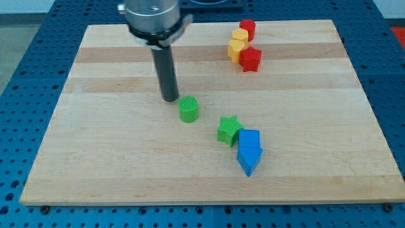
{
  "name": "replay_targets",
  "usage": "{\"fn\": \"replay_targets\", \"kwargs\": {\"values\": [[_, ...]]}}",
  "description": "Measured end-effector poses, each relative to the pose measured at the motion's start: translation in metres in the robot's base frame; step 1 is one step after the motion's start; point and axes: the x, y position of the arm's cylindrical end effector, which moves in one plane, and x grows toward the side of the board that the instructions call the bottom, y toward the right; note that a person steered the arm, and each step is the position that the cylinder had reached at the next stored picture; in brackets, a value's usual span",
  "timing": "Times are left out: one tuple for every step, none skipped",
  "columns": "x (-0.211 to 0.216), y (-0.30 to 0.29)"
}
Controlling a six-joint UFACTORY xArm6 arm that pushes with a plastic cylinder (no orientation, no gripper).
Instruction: Put the green circle at the left side of the green star
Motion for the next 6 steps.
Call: {"fn": "replay_targets", "kwargs": {"values": [[0.034, 0.022], [0.048, 0.023], [0.028, 0.023], [0.006, 0.059], [0.012, 0.105], [0.032, 0.106]]}}
